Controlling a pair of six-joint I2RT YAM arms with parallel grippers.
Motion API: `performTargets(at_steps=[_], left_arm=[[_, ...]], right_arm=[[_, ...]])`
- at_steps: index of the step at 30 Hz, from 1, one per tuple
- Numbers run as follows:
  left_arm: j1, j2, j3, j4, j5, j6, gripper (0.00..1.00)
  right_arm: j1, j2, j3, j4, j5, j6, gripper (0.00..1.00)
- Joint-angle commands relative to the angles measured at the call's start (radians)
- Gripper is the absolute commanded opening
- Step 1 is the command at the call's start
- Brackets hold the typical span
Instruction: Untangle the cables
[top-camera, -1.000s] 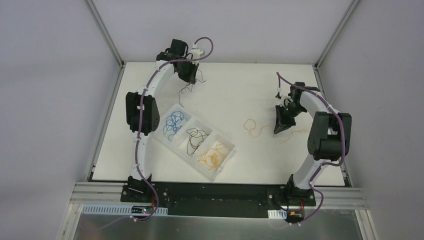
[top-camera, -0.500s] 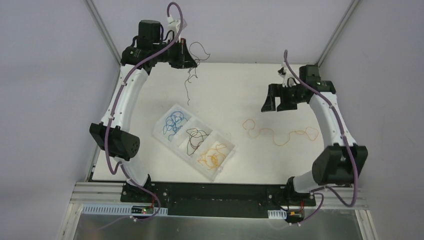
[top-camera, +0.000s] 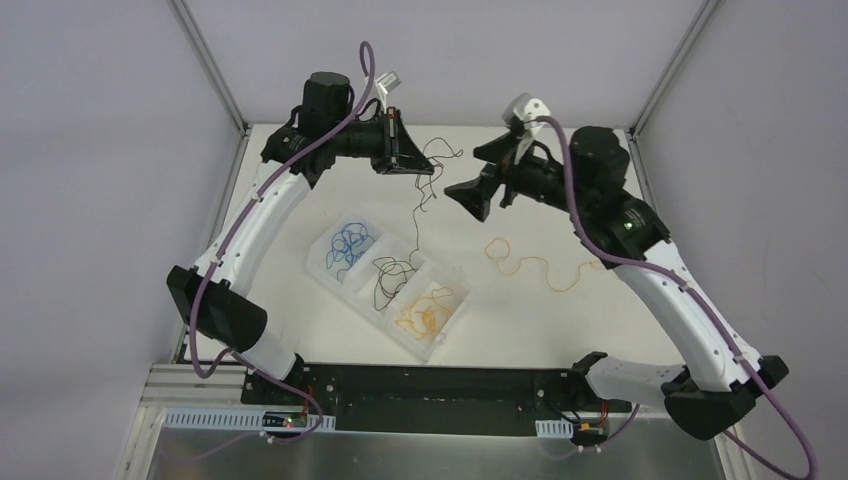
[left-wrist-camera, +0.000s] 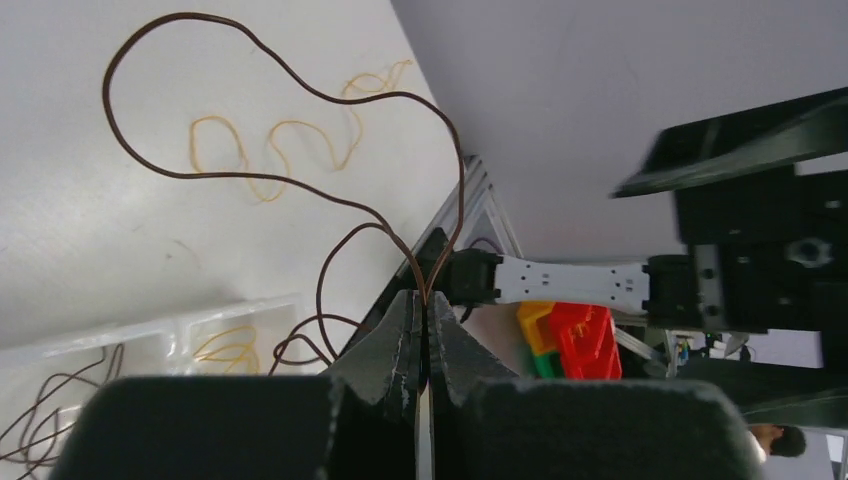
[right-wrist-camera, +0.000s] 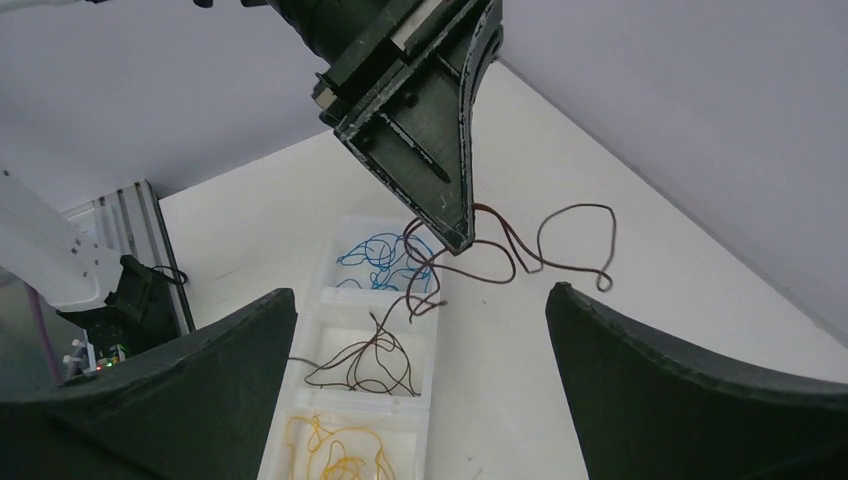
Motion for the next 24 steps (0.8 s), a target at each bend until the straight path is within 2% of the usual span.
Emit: performTargets(at_steps=[1,4,8,12,18,20,22,24], left_arm=[[-0.002,-0.11,-0.104,0.28,0.143,-0.247,0.0],[-0.005,-0.127,-0.204,0.498,0.21,-0.402,0.0],[-0.009,-0.146,-0.277,0.685,0.244,-0.517,0.0],[-0.011,-0.164,-0.334,0.779,0.251,-0.574,0.0],[-0.017,-0.187,-0.338,0.823,0.274,-0.604,0.0],[-0.024,-0.2,-0.344,0.821,0.283,-0.602,0.0],[-0.028,-0.215,-0.353,0.808,0.291,-0.584,0.0],[-0.028,-0.229,-0.351,0.772,0.296,-0.545,0.0]], right_arm=[[0.151,0.064,0.002,0.145,0.18,-0.096,0.99],[0.248,0.104,-0.002,0.209,0.276,-0.195,0.99],[0.285,0.13,-0.022,0.291,0.385,-0.25,0.99],[0.297,0.137,-0.055,0.343,0.403,-0.299,0.99],[0.29,0.12,-0.156,0.349,0.385,-0.384,0.89],[0.284,0.11,-0.178,0.342,0.357,-0.381,0.82],[0.282,0.107,-0.183,0.319,0.338,-0.376,0.69],[0.279,0.103,-0.18,0.289,0.333,-0.353,0.49]])
